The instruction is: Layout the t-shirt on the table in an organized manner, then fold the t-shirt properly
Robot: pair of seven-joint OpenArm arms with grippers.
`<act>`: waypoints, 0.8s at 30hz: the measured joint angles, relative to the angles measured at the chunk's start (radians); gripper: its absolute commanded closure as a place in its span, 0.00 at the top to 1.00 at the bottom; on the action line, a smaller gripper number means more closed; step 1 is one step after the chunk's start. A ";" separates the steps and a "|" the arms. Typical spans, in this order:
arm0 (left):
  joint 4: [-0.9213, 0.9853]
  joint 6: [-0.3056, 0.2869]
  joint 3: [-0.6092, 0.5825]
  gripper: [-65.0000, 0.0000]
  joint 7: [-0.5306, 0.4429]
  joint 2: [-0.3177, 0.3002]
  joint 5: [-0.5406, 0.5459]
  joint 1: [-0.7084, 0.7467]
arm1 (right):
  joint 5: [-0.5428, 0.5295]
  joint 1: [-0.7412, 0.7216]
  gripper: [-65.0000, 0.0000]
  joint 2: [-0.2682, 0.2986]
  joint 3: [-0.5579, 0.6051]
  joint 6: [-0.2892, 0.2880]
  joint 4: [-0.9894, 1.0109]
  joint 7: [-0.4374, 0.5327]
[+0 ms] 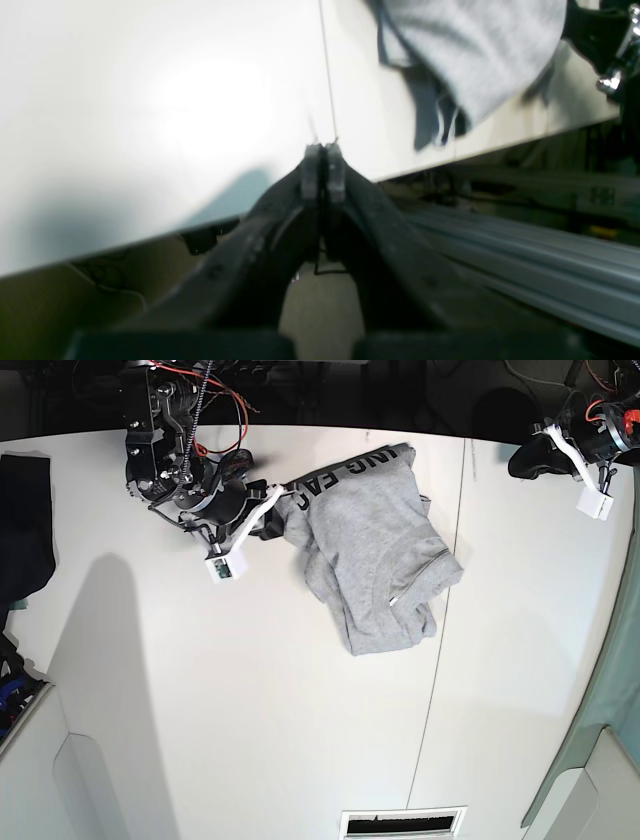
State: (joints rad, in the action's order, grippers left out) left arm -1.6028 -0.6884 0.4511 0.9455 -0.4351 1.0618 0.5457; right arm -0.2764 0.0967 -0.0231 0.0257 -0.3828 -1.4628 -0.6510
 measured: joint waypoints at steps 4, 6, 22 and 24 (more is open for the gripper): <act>0.000 0.000 0.000 0.01 -0.003 -0.002 0.002 0.030 | -0.044 -0.004 0.00 -0.014 0.048 -0.023 0.012 -0.015; 0.000 0.000 0.000 0.01 -0.002 -0.002 0.002 0.042 | -0.042 -0.006 0.00 -0.032 0.073 -0.037 0.012 -0.023; -0.003 0.000 0.000 0.01 0.057 0.003 0.000 0.263 | -0.065 0.134 0.00 0.011 0.036 -0.077 -0.310 -0.198; -0.002 0.000 -0.005 0.01 0.059 0.005 -0.009 0.294 | -0.071 0.212 0.00 0.040 0.033 -0.087 -0.357 -0.235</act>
State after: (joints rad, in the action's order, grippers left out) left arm -1.6047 -0.6888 0.4465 1.0046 -0.4297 1.0531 0.8398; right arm -0.3470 0.3084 0.0170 0.0586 -0.4694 -1.8202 -0.8856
